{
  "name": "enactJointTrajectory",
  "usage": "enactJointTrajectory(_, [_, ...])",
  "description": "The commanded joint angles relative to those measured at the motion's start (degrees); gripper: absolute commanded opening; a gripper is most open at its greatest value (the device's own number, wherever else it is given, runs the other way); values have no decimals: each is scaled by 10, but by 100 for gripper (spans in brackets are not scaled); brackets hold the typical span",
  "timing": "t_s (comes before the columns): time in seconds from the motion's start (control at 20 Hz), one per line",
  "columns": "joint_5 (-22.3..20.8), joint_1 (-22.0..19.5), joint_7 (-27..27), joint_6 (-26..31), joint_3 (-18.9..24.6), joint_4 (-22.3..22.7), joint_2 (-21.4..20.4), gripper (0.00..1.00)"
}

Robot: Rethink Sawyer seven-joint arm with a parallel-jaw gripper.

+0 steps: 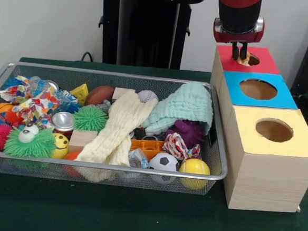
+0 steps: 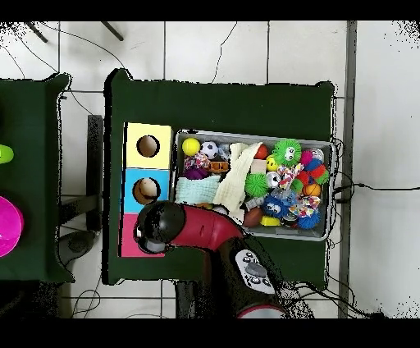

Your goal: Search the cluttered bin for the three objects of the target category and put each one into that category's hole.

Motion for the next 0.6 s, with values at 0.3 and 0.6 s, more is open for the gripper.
enactJointTrajectory(0.3, [-17,-50,71,-21,-42,-59,-42,0])
enactJointTrajectory(0.6, [-16,-52,71,-16,-40,-56,-48,0])
